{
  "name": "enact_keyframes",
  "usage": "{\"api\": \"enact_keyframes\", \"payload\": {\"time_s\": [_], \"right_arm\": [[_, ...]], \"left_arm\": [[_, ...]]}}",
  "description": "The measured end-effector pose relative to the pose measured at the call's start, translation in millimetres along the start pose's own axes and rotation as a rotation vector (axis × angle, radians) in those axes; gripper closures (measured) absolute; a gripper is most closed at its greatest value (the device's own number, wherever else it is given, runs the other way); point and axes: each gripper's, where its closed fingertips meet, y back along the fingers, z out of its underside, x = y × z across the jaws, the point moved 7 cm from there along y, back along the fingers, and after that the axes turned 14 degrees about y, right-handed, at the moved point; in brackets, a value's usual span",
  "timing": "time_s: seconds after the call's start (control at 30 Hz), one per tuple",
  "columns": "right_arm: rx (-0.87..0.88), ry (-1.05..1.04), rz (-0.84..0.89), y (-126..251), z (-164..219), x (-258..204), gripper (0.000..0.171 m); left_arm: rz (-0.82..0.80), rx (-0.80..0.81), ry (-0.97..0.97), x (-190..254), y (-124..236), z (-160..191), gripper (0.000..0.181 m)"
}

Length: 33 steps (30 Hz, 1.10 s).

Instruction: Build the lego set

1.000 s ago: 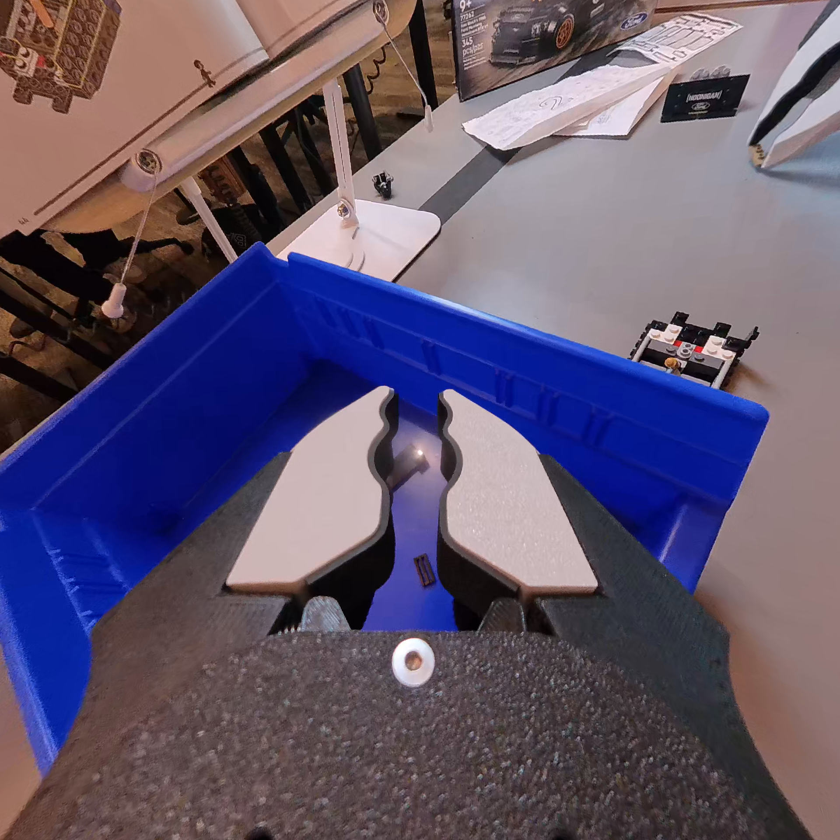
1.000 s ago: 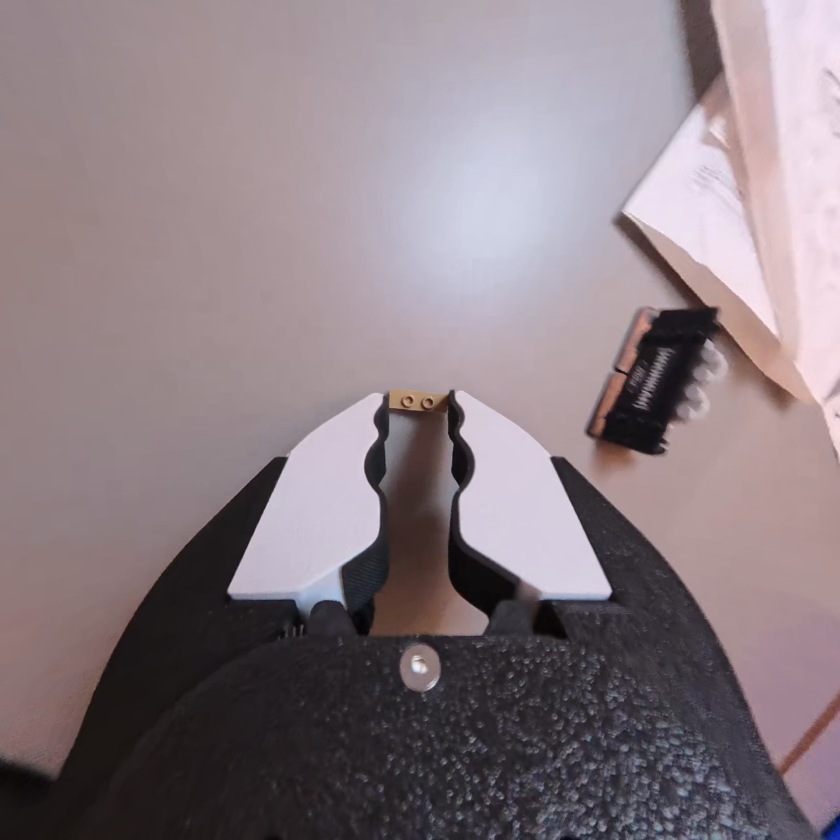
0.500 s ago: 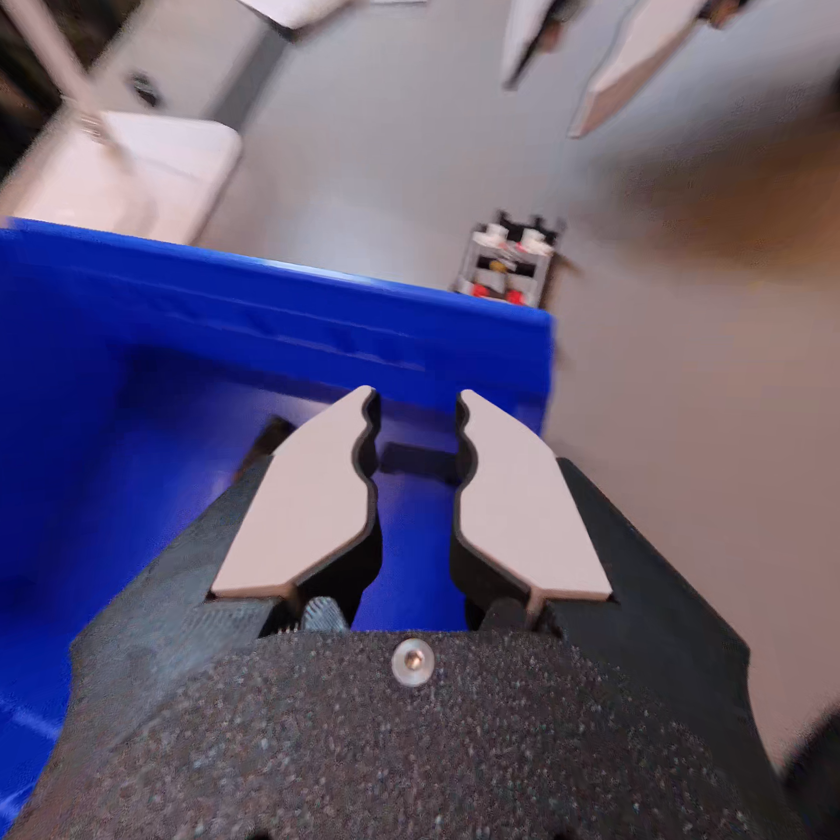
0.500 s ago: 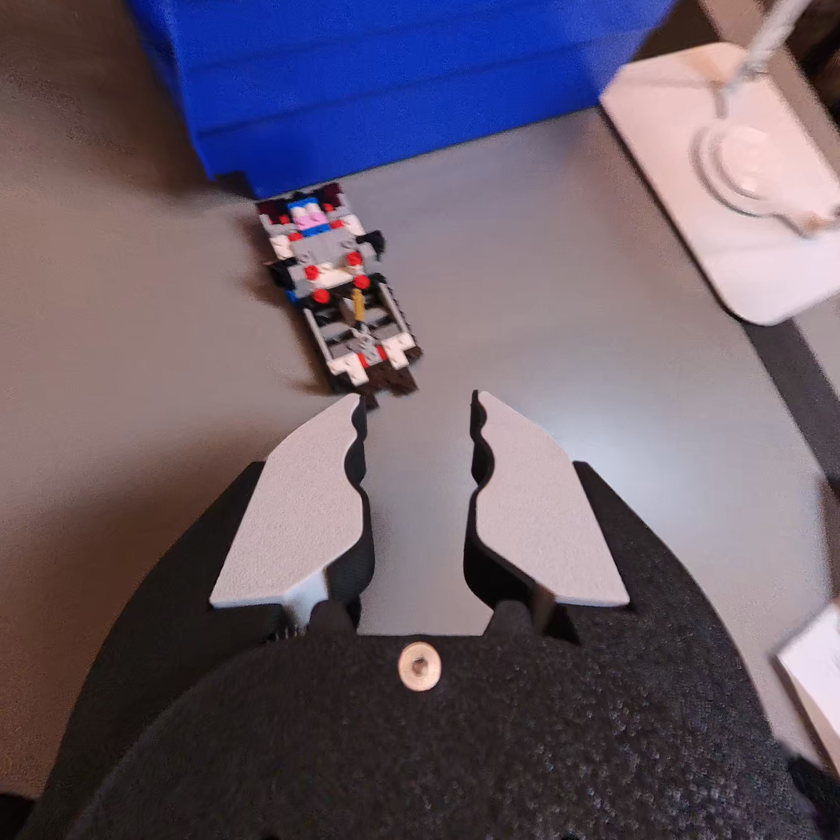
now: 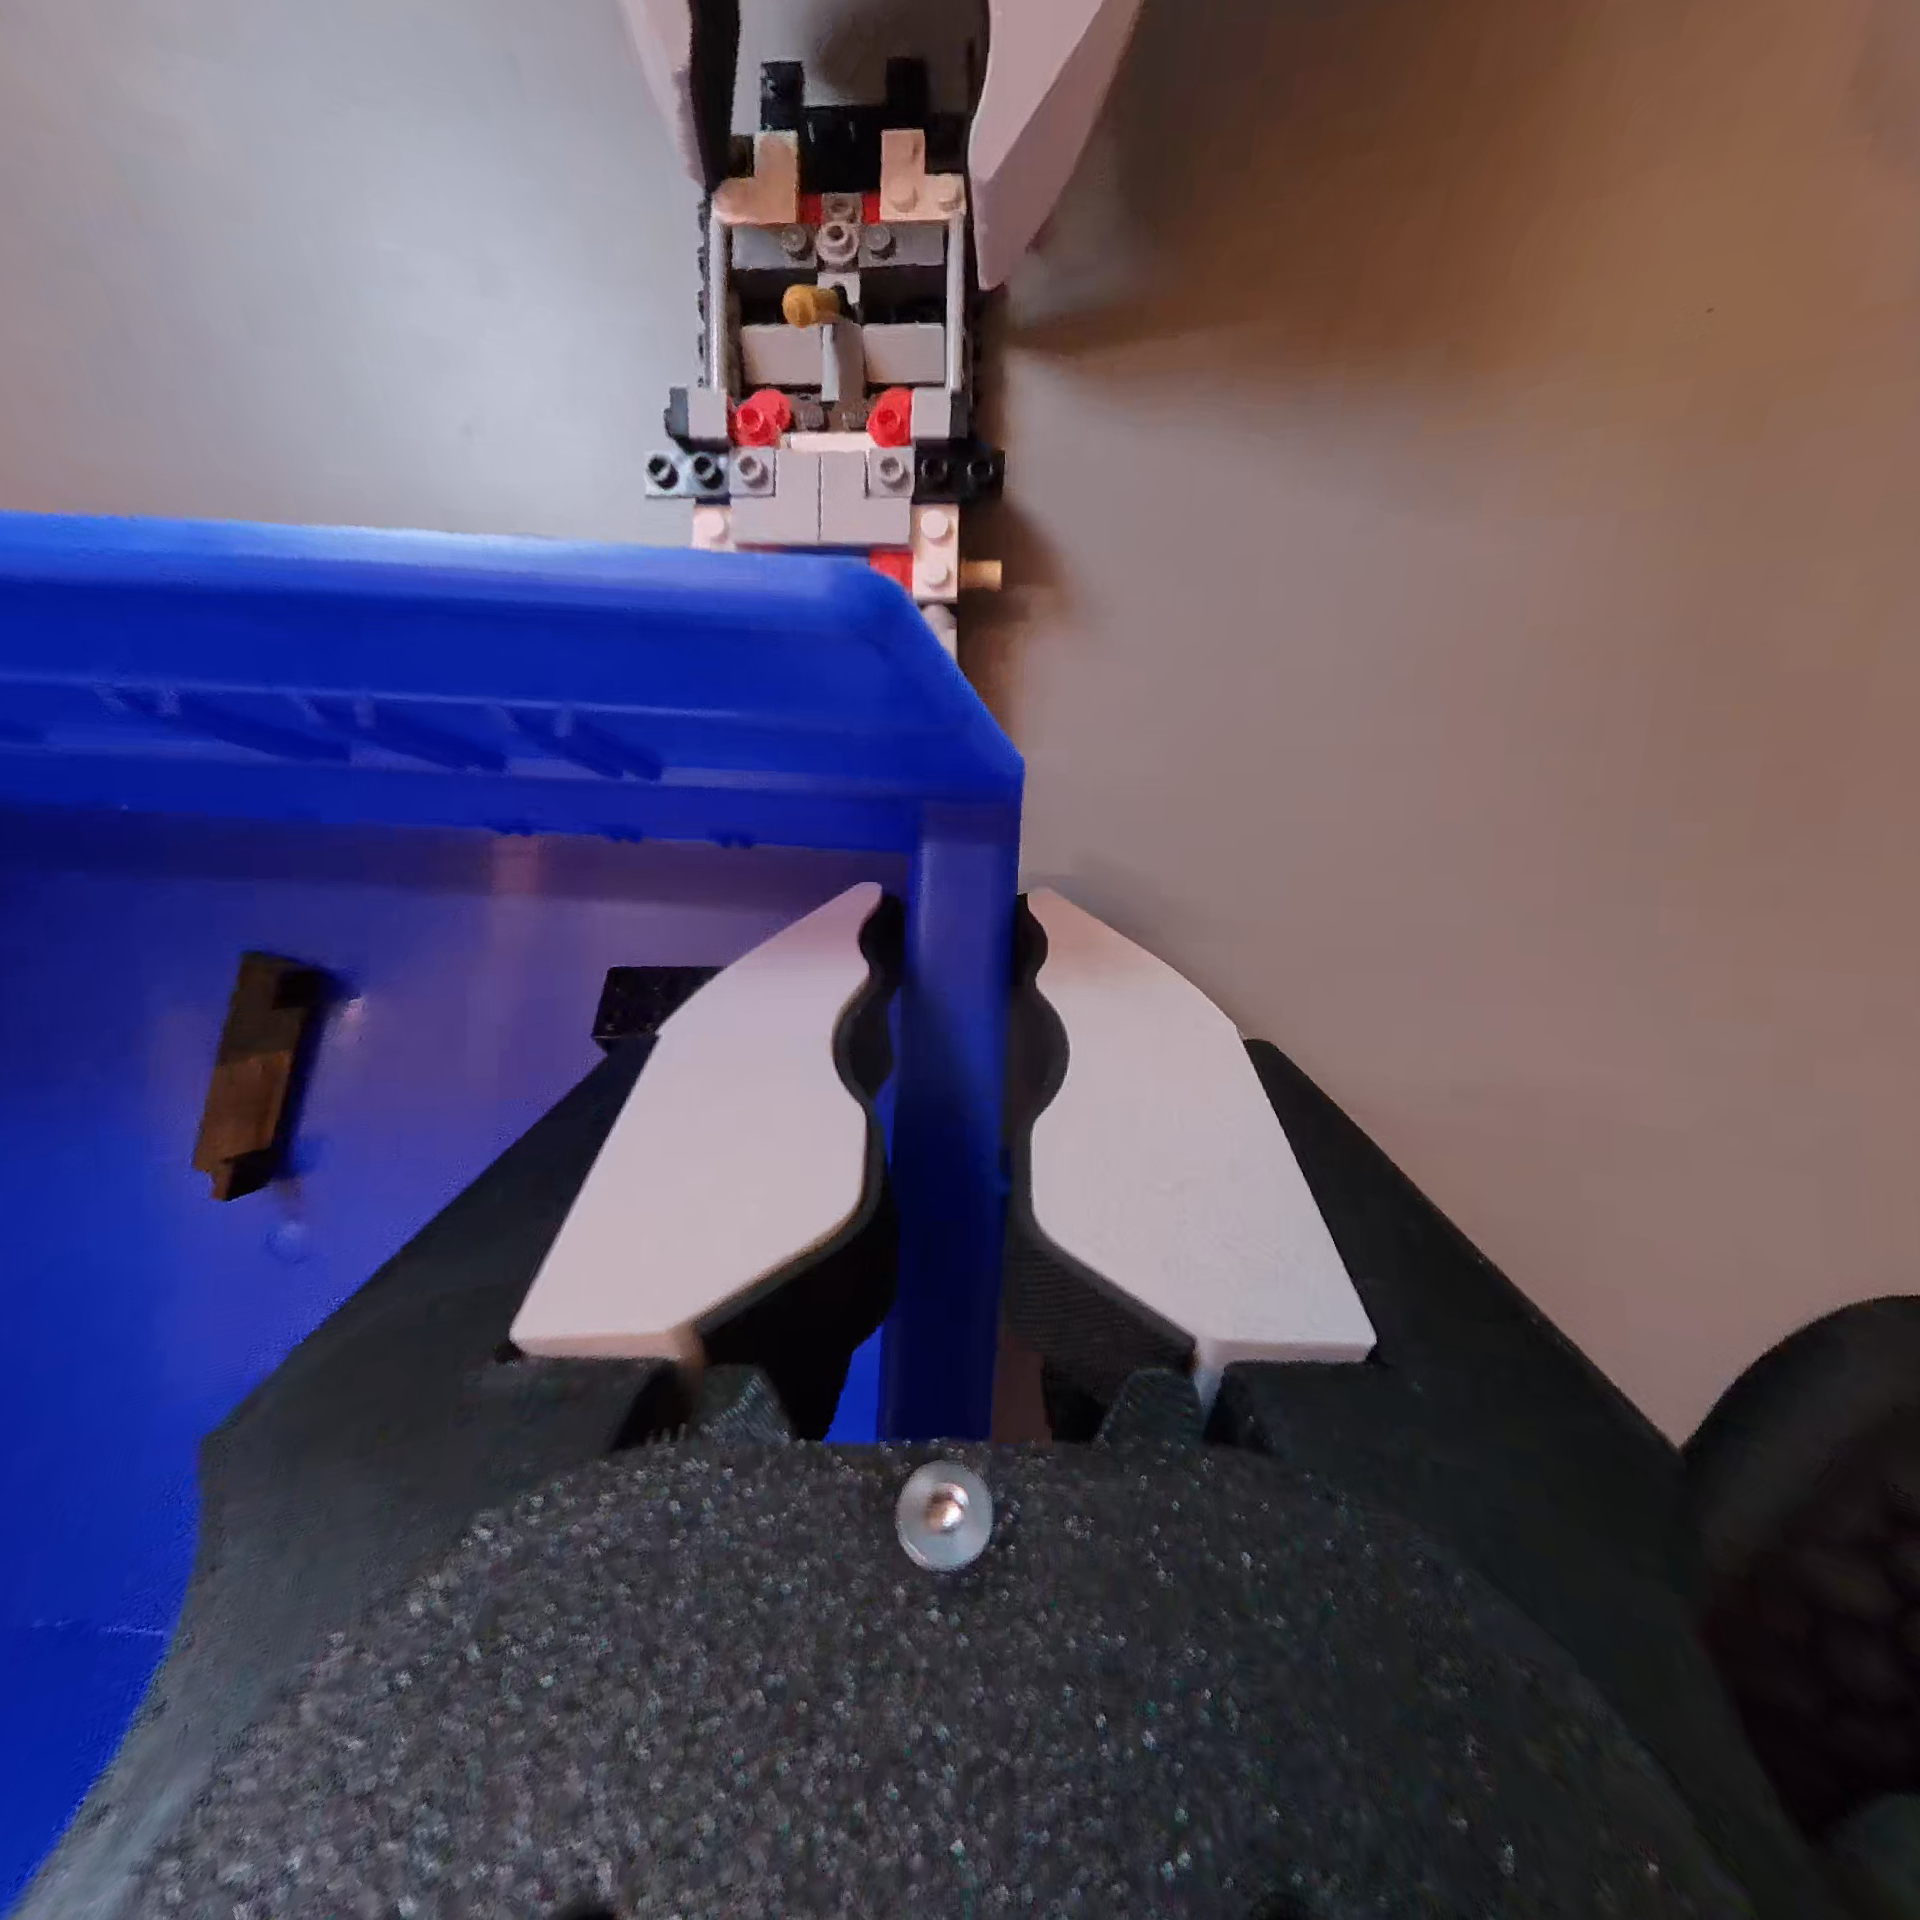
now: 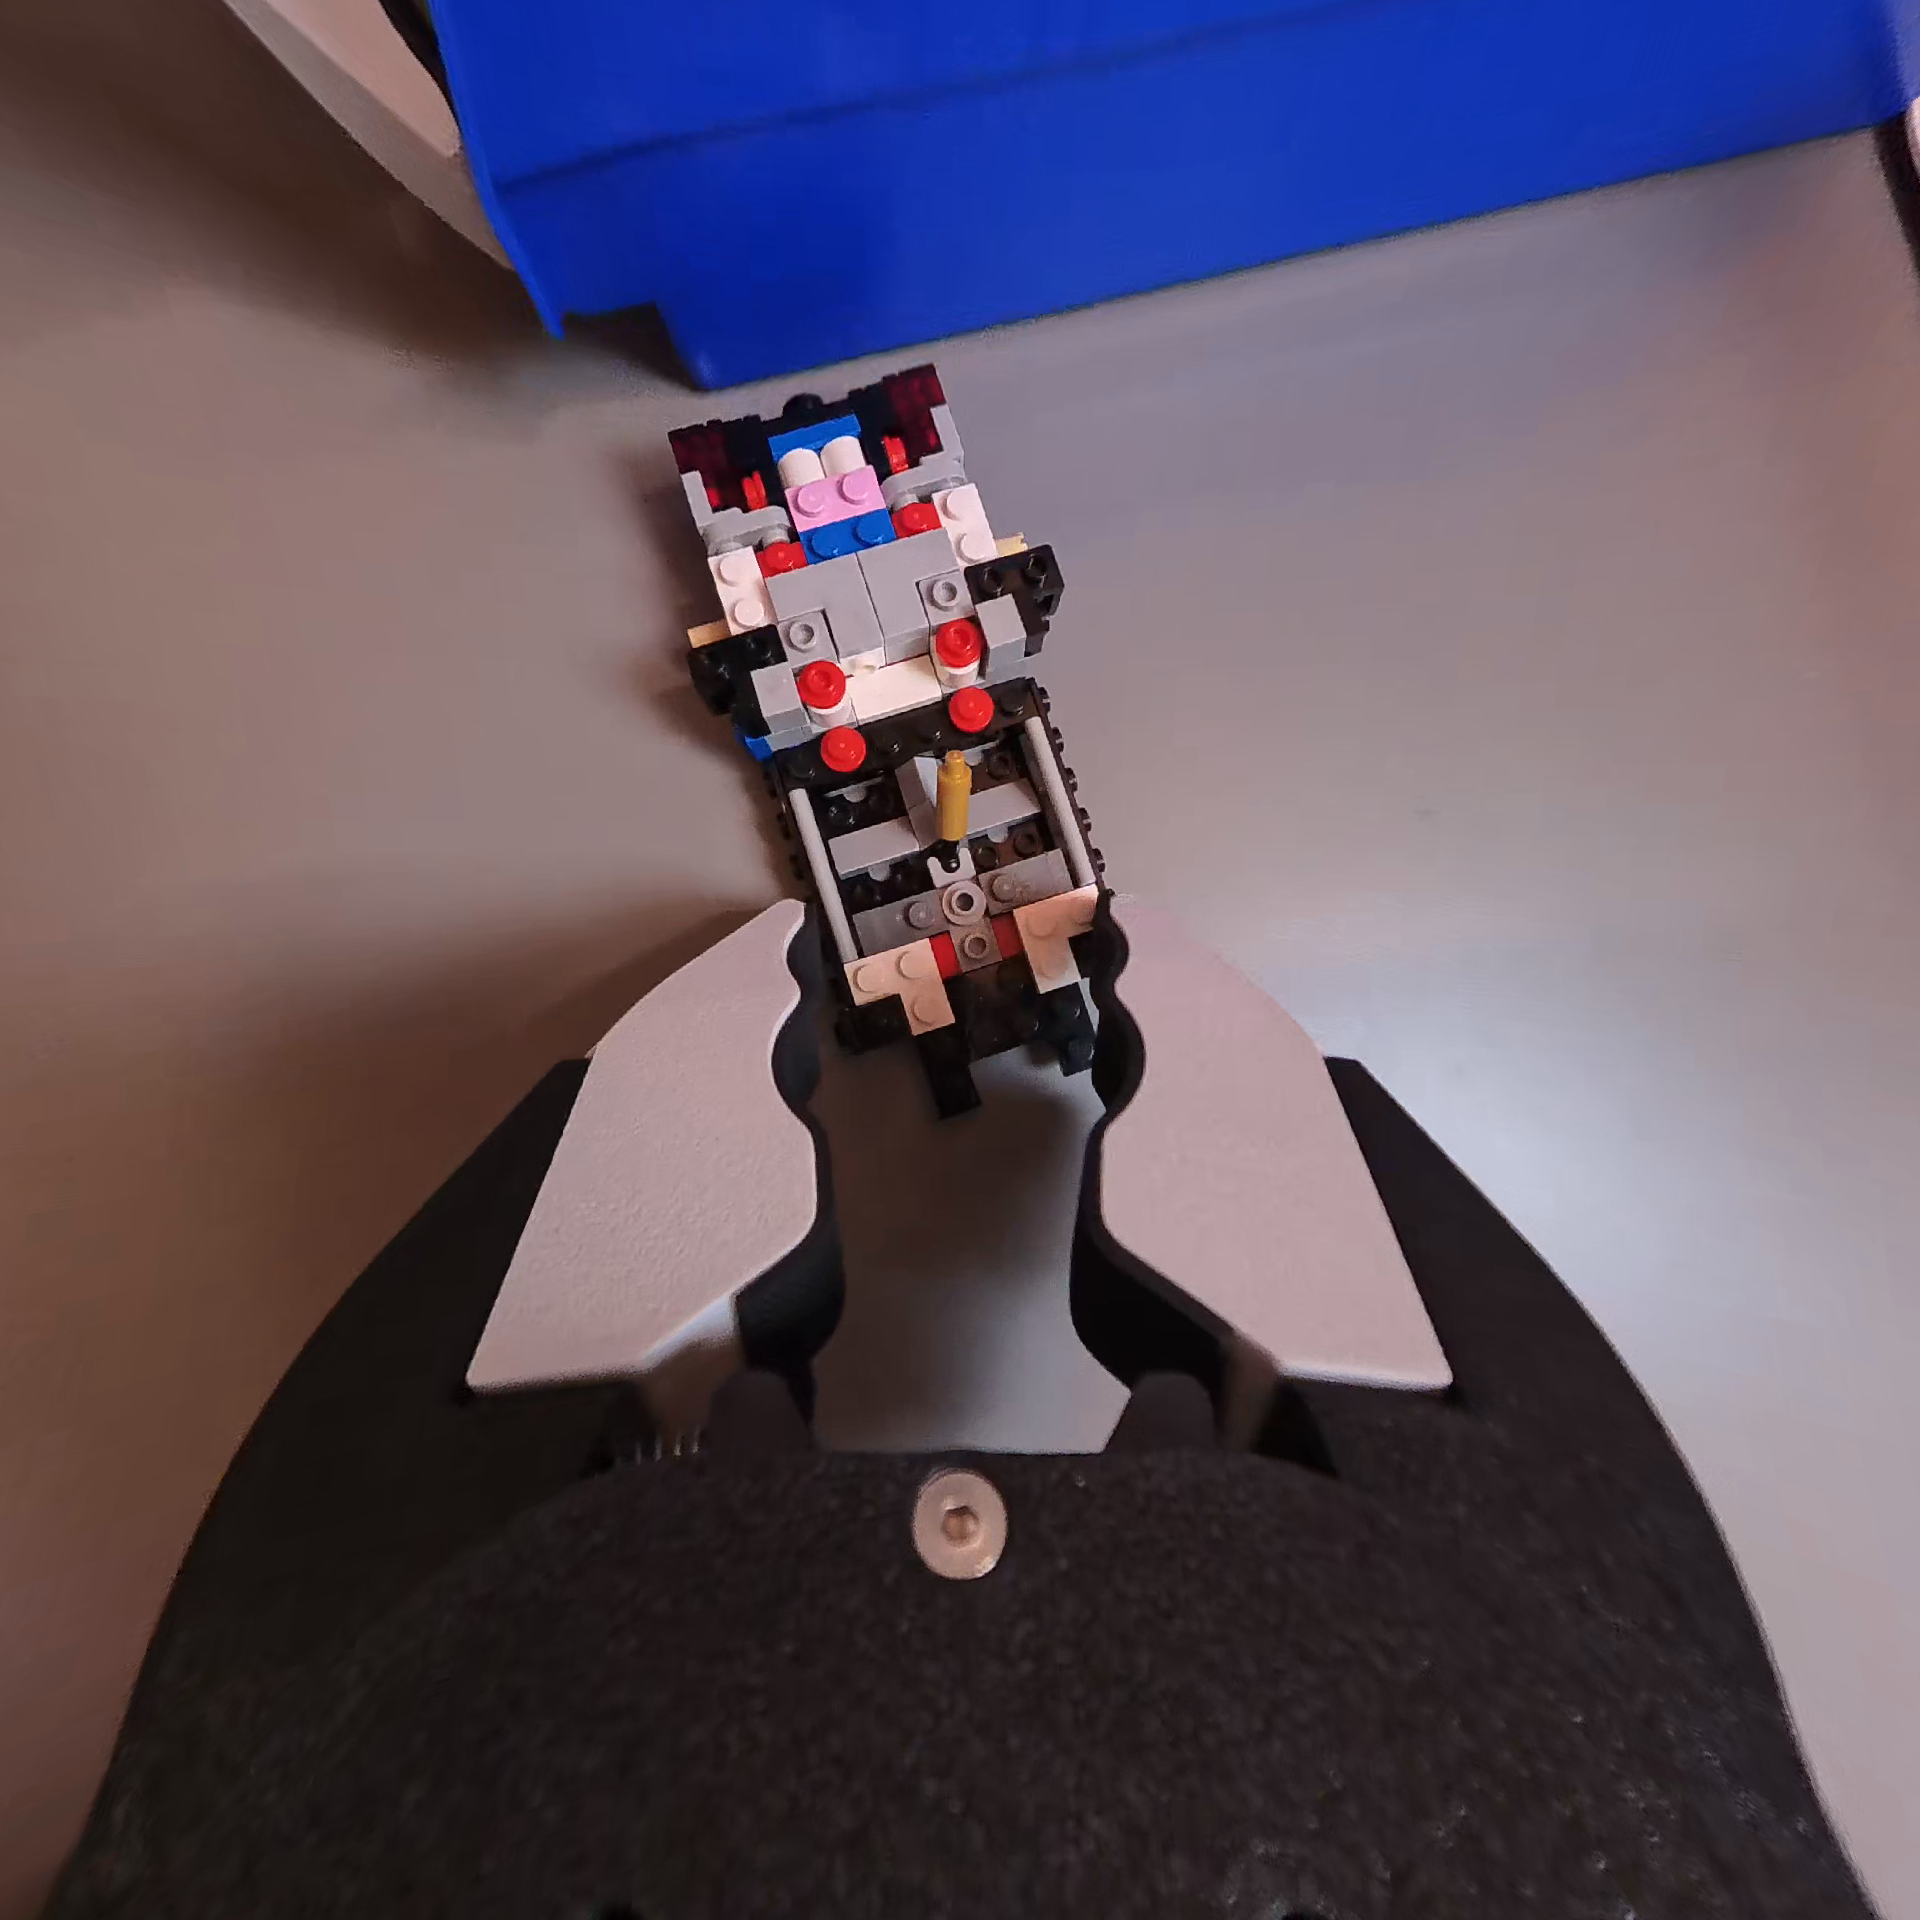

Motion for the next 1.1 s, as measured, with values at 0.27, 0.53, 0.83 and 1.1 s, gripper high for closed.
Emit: {"api": "enact_keyframes", "payload": {"time_s": [0.27, 0.53, 0.83, 1.1], "right_arm": [[-0.047, 0.006, -0.015, 14, 15, -2, 0.122], [0.157, -0.072, 0.02, 56, 3, 8, 0.12], [0.473, -0.25, 0.578, 110, -52, 94, 0.153], [0.412, -0.199, 0.924, 90, -118, 179, 0.156]], "left_arm": [[-0.001, -0.025, 0.028, -3, 4, 6, 0.161], [0.047, 0.047, 0.041, 0, 24, 7, 0.149], [-0.368, 0.876, 0.142, -47, 119, -59, 0.181], [-0.487, 1.13, 0.29, -75, 140, -68, 0.181]]}}
